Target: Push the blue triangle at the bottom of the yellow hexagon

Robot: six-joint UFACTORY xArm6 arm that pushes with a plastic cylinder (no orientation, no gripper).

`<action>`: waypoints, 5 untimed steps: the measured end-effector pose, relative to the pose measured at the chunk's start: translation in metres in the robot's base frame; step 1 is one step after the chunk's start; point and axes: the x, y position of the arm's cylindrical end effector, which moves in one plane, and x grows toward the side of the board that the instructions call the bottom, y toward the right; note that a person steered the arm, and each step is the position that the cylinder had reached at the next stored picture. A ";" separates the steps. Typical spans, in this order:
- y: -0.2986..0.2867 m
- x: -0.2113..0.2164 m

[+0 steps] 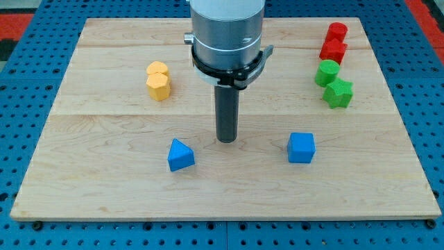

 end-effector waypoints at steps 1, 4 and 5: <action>0.009 -0.001; -0.070 0.058; -0.131 0.037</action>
